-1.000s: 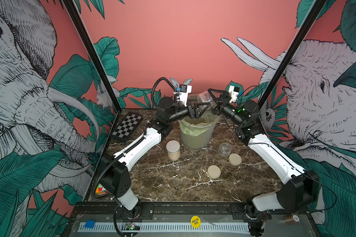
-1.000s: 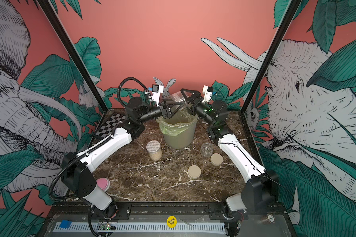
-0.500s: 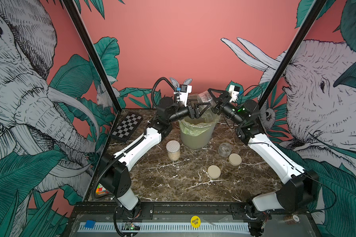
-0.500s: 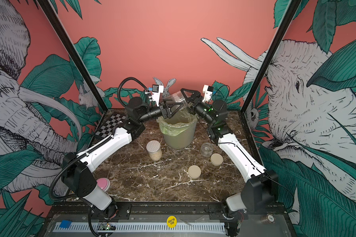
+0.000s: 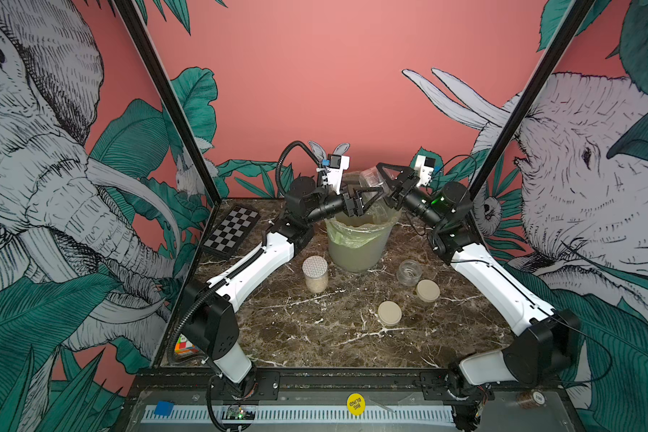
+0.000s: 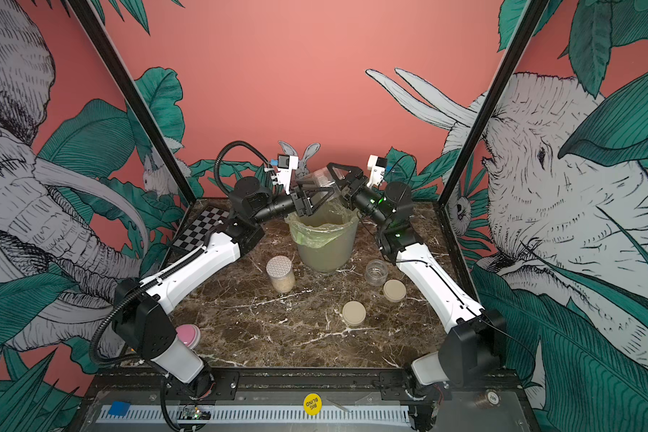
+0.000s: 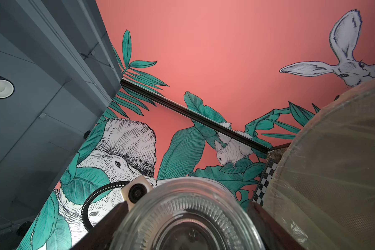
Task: Empty moldy rice from jars
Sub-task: Place the jar at the center of the board.
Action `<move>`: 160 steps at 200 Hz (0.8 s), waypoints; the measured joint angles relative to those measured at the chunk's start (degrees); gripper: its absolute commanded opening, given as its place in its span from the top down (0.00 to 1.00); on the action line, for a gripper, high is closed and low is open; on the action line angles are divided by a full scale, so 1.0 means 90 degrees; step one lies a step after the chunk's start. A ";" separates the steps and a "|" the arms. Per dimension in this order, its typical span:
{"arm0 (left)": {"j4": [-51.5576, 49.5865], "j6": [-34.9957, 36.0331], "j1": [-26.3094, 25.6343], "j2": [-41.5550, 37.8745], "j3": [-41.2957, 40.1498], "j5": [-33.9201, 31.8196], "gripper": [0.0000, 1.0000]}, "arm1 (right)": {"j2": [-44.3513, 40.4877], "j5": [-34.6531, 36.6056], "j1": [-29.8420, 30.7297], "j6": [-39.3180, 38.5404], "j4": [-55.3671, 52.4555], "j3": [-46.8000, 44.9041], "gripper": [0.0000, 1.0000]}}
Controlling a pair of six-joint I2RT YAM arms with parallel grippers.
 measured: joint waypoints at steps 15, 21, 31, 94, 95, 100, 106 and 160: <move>0.0000 0.0000 0.0000 0.0005 0.0000 0.0002 1.00 | 0.0000 0.0002 0.0000 -0.0007 -0.0007 0.0000 0.29; 0.0000 0.0000 0.0000 0.0005 0.0000 0.0000 1.00 | 0.0000 0.0005 0.0000 -0.0015 -0.0007 0.0000 0.33; 0.0000 0.0000 -0.0005 0.0010 0.0000 0.0000 1.00 | 0.0000 0.0007 0.0000 -0.0024 -0.0012 0.0000 0.40; -0.0291 0.0068 -0.0063 0.0010 0.0000 0.0036 0.57 | -0.0155 0.0168 0.0002 -0.0707 -0.0641 0.0075 0.66; -0.0291 0.0068 -0.0063 0.0010 0.0000 0.0039 0.57 | -0.0155 0.0172 0.0002 -0.0726 -0.0661 0.0085 0.67; -0.0289 0.0068 -0.0063 0.0010 0.0002 0.0044 0.54 | -0.0168 0.0192 0.0002 -0.0811 -0.0750 0.0129 0.67; -0.0287 0.0066 -0.0063 0.0007 0.0005 0.0053 0.44 | -0.0180 0.0202 0.0002 -0.0911 -0.0869 0.0189 0.68; -0.0352 0.0236 -0.0066 -0.0073 0.0010 0.0078 0.00 | -0.0240 0.0313 0.0051 -0.1472 -0.1518 0.0549 0.72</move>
